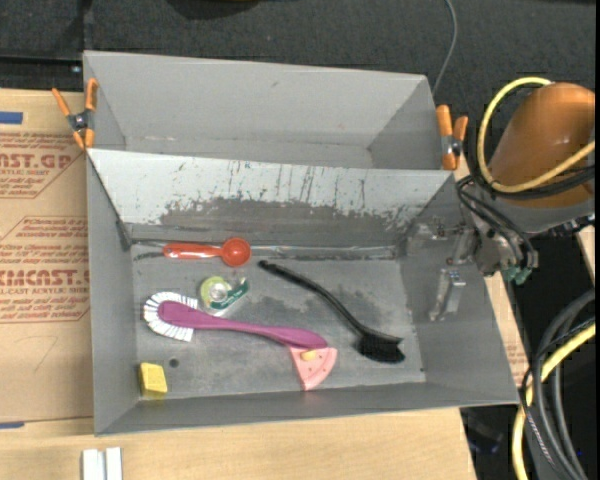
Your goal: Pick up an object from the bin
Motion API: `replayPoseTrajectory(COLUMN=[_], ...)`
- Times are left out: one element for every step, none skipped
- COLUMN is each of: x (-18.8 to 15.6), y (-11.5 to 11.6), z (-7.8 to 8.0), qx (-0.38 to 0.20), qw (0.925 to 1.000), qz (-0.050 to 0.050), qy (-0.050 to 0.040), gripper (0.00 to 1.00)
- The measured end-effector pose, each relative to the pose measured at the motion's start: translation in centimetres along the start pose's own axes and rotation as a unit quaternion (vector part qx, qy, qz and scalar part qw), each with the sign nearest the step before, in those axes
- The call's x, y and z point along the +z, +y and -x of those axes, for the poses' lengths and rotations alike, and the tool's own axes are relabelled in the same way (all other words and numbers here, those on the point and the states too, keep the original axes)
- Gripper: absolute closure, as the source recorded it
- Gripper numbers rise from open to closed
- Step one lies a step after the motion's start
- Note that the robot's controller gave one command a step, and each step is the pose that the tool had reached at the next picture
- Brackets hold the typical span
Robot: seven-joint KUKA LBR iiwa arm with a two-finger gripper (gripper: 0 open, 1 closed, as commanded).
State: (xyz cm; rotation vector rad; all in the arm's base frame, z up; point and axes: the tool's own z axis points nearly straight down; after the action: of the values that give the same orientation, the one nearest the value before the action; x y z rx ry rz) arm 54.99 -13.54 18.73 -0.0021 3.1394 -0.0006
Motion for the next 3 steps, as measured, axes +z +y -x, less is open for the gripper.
replayPoseTrajectory(x=[0.0,5.3,10.0], y=[0.0,5.6,6.0], z=[0.0,-3.5,-3.0], qx=[0.0,0.033,0.052], qw=[1.0,0.9994,0.9986], qz=[0.0,0.002,-0.001], qy=[0.0,0.0028,-0.0031], gripper=[0.0,0.0,0.0])
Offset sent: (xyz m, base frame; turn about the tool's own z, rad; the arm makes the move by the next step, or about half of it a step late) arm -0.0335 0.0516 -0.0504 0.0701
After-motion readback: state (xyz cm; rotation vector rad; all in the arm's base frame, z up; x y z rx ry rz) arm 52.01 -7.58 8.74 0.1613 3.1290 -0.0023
